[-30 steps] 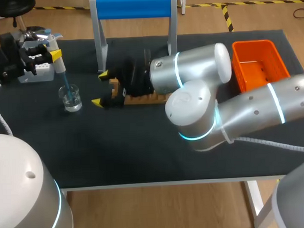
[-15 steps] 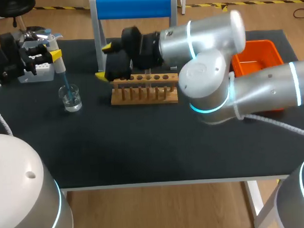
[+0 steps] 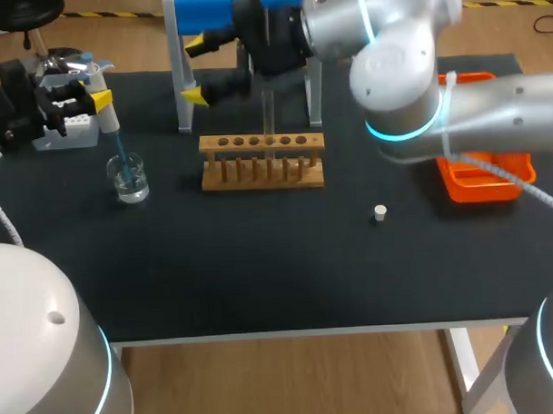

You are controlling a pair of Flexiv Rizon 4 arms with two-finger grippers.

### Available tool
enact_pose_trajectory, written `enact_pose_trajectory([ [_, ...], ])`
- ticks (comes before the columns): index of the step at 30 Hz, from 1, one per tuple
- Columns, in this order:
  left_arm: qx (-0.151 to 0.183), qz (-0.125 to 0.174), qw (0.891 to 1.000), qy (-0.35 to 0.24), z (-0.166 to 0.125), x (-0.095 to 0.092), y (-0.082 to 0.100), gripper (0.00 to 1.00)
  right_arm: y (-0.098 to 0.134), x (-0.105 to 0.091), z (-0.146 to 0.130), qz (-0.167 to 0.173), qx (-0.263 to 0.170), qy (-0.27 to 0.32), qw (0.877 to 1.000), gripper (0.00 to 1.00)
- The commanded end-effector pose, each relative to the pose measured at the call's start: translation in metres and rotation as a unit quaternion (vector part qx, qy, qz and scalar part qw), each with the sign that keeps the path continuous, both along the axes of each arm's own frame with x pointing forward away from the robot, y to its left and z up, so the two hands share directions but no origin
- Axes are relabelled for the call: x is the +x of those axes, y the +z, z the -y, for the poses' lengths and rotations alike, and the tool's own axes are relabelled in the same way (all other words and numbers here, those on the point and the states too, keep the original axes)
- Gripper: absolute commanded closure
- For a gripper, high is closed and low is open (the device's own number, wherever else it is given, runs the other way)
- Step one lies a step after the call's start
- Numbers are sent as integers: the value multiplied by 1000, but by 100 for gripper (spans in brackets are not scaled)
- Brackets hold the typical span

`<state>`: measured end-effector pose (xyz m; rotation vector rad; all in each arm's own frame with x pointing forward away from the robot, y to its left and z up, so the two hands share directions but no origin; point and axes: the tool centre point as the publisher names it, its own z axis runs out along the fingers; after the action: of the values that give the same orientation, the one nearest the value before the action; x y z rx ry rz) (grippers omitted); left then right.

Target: Invert the test tube, pick up the pipette, mount the tip to pipette, aspirate from beaker and dispense into the tube, eject the tip, return the pipette, and cap with the stopper.

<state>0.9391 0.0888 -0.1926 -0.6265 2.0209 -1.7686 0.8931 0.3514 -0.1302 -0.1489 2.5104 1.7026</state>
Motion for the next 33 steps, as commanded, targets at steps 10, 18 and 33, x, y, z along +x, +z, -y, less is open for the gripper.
enact_pose_trajectory([
  [10,0,1,1000,0,0,0,0,100,17,22,-30,-68,-42,153,985,5],
  [18,0,1,1000,0,0,0,0,100,20,29,-43,-67,-37,158,984,100],
  [33,0,1,1000,0,0,0,0,100,24,34,-68,-62,1,167,984,100],
])
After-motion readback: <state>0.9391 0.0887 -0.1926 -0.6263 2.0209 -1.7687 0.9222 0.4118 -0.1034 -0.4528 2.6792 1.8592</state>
